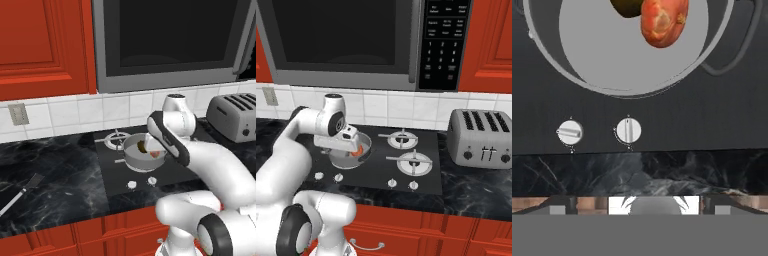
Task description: Put the squash and avocado in the pot. Retrieve the spatula and lightly stir the vegetables in the pot.
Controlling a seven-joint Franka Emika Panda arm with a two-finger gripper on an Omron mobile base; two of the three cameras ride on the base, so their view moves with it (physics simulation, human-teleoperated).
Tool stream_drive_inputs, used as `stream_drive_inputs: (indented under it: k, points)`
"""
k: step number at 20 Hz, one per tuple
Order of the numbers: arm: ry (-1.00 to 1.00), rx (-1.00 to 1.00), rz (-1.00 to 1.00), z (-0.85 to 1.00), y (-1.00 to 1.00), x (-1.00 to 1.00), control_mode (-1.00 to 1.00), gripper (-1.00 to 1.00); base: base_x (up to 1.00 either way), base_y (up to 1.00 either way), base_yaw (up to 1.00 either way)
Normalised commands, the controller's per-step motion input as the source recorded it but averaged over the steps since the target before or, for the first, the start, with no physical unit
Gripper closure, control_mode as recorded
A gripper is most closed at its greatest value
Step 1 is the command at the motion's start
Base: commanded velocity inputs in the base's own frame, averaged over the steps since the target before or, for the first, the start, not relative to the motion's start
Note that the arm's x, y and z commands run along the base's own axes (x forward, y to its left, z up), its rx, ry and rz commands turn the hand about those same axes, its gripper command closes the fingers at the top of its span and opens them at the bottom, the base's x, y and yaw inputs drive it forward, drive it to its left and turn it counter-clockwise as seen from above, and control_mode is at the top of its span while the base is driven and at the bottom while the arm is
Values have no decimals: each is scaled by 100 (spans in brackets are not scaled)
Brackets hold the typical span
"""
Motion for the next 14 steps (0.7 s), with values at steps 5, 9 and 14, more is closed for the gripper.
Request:
stream_drive_inputs:
  k: [5,9,14]
  points:
    - [-11,0,6,29,6,-63,-100,-100,0,0,0]
    - [-1,0,0,0,0,-4,-100,-100,0,0,0]
    - [0,0,2,0,0,-18,-100,-100,0,0,0]
